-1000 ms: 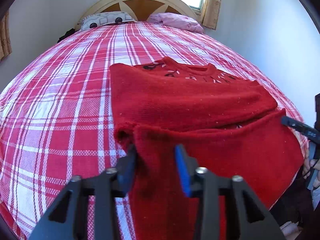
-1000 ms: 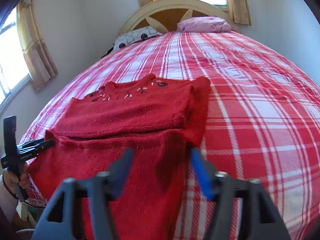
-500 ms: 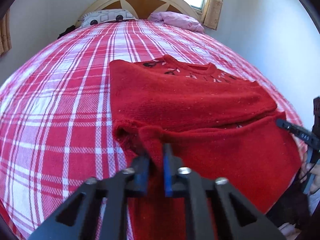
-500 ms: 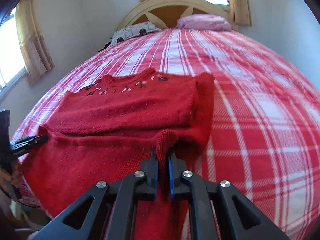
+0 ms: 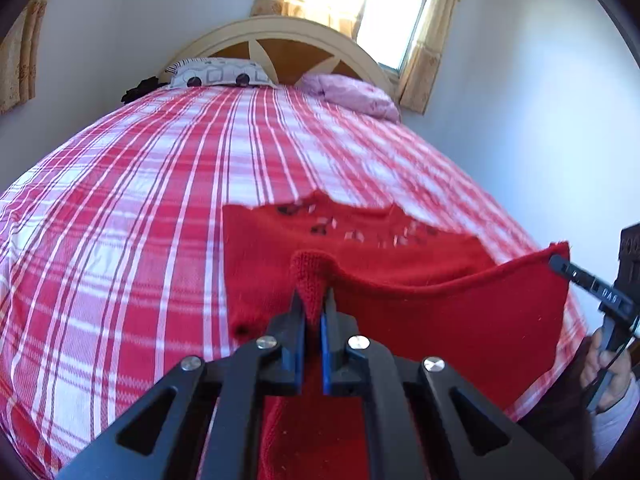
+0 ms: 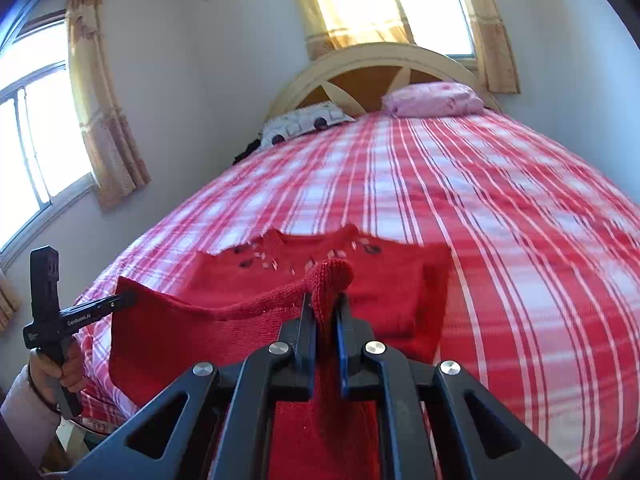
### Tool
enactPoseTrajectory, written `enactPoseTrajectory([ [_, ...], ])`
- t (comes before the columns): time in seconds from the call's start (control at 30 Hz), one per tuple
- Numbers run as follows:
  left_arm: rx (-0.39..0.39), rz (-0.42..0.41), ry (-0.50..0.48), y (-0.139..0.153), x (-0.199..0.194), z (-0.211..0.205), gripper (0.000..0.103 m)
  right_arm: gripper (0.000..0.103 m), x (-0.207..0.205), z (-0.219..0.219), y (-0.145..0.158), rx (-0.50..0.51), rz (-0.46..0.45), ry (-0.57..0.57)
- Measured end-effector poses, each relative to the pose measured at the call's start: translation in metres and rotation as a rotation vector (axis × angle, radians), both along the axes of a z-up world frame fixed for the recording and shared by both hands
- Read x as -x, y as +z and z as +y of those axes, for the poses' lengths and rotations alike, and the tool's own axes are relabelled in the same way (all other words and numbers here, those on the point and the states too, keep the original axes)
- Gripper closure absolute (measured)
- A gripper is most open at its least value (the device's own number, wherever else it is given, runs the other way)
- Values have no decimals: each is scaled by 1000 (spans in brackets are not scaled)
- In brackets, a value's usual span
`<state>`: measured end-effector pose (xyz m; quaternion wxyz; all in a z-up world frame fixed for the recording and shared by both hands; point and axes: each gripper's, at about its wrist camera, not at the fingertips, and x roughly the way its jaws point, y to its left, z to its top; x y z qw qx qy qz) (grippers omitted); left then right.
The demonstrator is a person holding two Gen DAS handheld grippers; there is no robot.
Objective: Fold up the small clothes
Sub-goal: 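Grasp the hem with both tools and lift it toward the collar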
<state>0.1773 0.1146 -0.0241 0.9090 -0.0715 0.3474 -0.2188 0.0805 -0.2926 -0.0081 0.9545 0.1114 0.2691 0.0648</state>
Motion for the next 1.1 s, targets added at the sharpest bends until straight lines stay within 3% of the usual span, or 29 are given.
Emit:
enactPoseTrajectory([
  [0.23,5,-41,42,28,-44,-4,97,95,-49,-15,25,30,-18,17],
  [0.43,9,-38,92,28,-96,-18,97,95,-106,-34,24,56,-9,-25],
  [0.63,-20,31,139,0,-149,-37,97,95,-161,-41,-3,99,51,-69],
  [0.73,-80,79,150,-26,-169,-47,97,95,-184,-43,-29,125,109,-88],
  [0.93,-133,155,185,-61,-181,-52,96,95,-210,-48,-64,147,189,-98],
  [1.03,-159,195,210,-71,-186,-50,88,95,-218,-49,-76,139,248,-83],
  [1.1,-153,212,213,-69,-189,-48,86,86,-224,-51,-83,122,308,-72],
])
